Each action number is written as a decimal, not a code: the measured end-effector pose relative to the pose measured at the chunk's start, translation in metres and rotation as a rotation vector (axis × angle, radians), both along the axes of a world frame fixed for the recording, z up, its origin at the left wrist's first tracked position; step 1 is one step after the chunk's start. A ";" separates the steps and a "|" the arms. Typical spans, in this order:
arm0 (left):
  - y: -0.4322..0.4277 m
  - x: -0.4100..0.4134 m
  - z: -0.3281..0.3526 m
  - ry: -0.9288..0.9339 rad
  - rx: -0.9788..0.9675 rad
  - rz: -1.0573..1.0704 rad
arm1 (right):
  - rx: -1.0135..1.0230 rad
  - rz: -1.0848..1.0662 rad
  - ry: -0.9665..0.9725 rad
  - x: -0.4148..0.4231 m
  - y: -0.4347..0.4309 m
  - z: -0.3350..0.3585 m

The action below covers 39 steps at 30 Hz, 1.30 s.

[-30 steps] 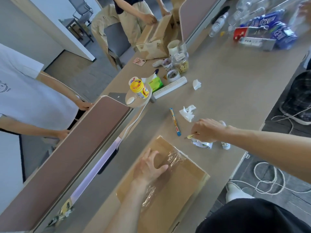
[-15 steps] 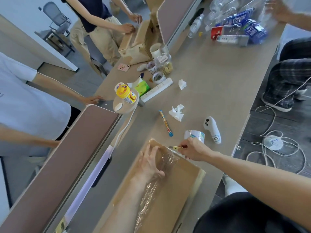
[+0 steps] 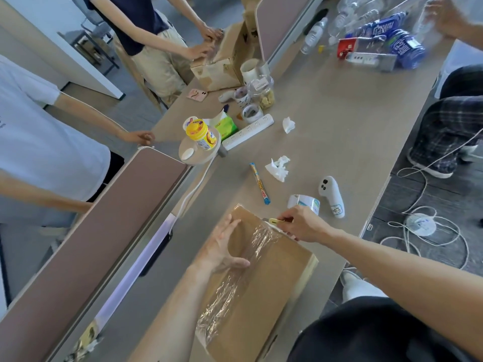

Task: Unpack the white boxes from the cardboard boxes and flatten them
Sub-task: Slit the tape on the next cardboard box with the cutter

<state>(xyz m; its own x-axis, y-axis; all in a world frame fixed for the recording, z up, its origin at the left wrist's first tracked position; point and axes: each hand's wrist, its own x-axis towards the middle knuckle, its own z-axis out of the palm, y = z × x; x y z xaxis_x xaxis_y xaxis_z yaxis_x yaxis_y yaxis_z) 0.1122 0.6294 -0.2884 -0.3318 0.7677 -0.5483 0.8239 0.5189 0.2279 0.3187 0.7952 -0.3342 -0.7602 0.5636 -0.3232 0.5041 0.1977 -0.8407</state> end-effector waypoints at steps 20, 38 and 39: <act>-0.199 0.047 -0.026 0.013 0.145 0.645 | 0.581 0.997 0.067 -0.095 -0.124 0.056; -0.217 0.060 -0.048 -0.218 0.391 0.856 | 0.776 1.173 0.100 -0.114 -0.196 0.052; -0.216 0.060 -0.048 -0.219 0.396 0.854 | 0.784 1.179 0.101 -0.114 -0.197 0.054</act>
